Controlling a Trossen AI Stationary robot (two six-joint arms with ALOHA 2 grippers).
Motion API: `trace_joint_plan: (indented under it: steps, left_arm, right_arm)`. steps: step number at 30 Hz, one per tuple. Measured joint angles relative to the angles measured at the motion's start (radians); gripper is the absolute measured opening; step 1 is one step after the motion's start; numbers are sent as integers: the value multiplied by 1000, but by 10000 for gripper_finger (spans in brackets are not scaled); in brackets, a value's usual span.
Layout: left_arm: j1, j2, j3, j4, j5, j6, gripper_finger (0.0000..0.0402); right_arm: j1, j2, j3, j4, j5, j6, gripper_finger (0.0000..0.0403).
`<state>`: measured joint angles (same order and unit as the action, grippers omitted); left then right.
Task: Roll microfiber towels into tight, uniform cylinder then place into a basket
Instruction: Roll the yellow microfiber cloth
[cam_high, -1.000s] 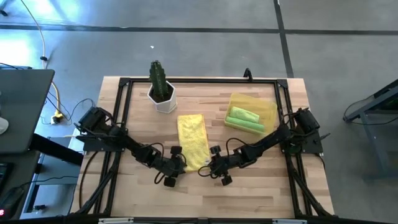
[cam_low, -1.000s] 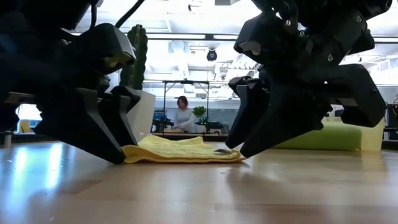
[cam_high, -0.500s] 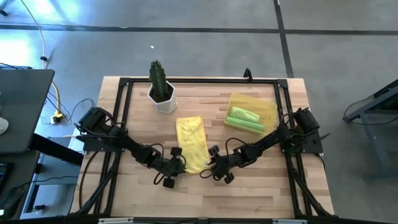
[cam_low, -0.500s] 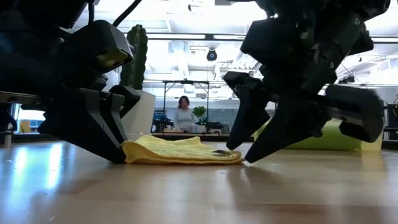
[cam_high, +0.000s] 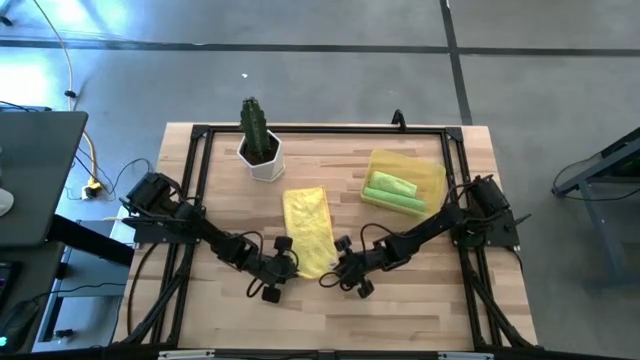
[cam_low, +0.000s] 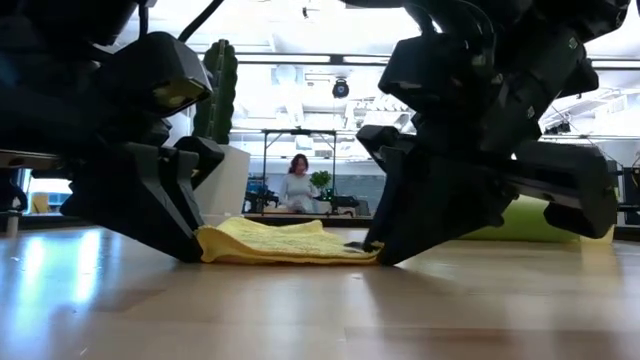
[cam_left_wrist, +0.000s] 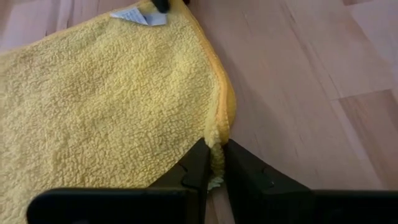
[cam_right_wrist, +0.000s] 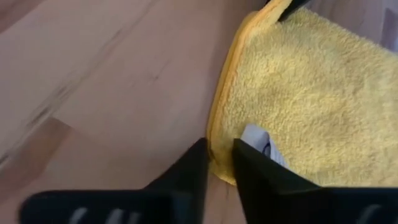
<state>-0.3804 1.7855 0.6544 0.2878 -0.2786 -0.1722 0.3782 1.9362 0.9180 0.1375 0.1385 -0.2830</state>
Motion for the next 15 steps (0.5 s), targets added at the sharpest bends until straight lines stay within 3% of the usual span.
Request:
trace_joint_plan:
  steps: [5,15]
  left_arm:
    - [-17,1,0,4,-9,-6,37]
    - [-53,-25,-5,35,-69,-61,37]
  right_arm:
    - [2,1,0,-14,-9,48,7]
    - [-12,-54,-8,-28,-96,193,4]
